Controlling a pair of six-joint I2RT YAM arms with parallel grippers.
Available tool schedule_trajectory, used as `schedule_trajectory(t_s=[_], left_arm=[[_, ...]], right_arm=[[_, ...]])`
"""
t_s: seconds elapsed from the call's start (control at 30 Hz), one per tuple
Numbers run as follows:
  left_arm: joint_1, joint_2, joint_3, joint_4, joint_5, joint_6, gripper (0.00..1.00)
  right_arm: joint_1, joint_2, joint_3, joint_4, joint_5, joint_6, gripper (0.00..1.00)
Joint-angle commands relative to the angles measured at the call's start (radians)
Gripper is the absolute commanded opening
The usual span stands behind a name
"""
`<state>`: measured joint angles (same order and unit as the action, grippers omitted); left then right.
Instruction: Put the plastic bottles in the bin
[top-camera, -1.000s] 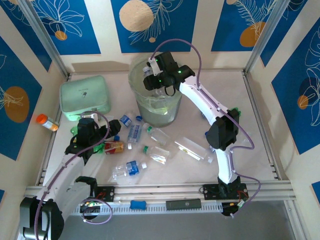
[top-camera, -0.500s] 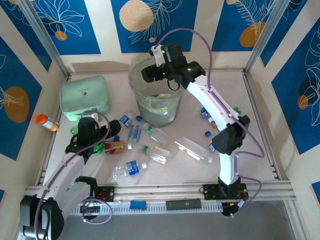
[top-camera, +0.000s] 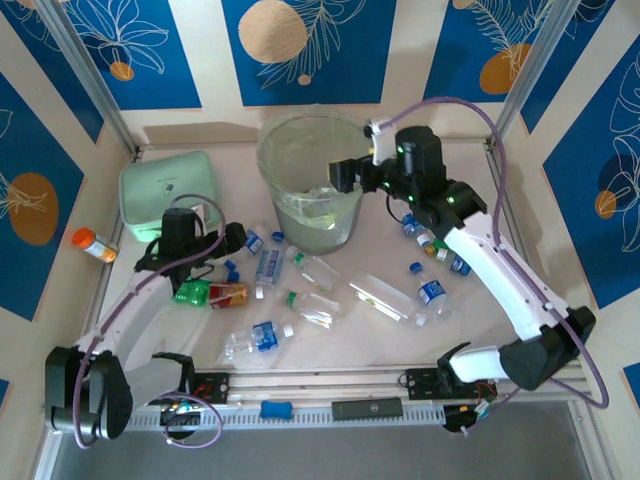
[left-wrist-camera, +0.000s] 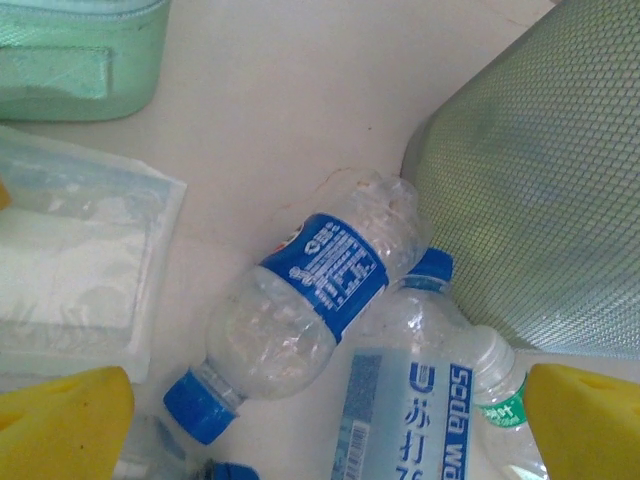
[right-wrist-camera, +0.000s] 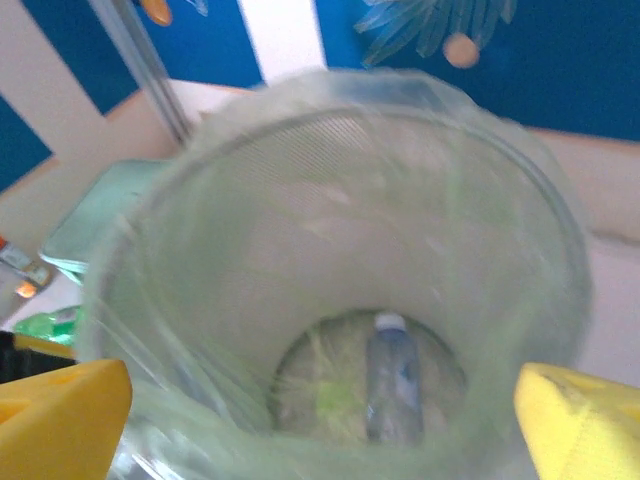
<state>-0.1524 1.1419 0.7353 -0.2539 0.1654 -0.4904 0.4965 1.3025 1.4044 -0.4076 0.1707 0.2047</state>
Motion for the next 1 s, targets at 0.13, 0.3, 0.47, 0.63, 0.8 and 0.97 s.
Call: schedule_trajectory(t_s=[0.13, 0.3, 0.47, 0.63, 0.8, 0.97], left_arm=[[0.004, 0.101, 0.131, -0.145, 0.011, 0.125, 1.00], [-0.030, 0.172, 0.173, -0.180, -0.007, 0.181, 1.00], [-0.082, 0.262, 0.221, -0.210, -0.089, 0.223, 1.00], [-0.131, 0.364, 0.284, -0.230, -0.172, 0.260, 1.00], [-0.153, 0.475, 0.342, -0.245, -0.190, 0.277, 0.99], [-0.153, 0.533, 0.356, -0.213, -0.193, 0.269, 0.97]], right_arm=[[-0.168, -0.203, -0.353, 0.133, -0.085, 0.200, 0.99], [-0.295, -0.252, -0.497, 0.103, -0.107, 0.231, 0.99], [-0.389, -0.236, -0.588, 0.085, -0.169, 0.261, 0.99], [-0.407, -0.187, -0.607, 0.077, -0.151, 0.287, 0.99], [-0.408, -0.113, -0.558, 0.044, -0.104, 0.325, 0.99], [-0.404, -0.048, -0.490, -0.026, -0.066, 0.328, 0.99]])
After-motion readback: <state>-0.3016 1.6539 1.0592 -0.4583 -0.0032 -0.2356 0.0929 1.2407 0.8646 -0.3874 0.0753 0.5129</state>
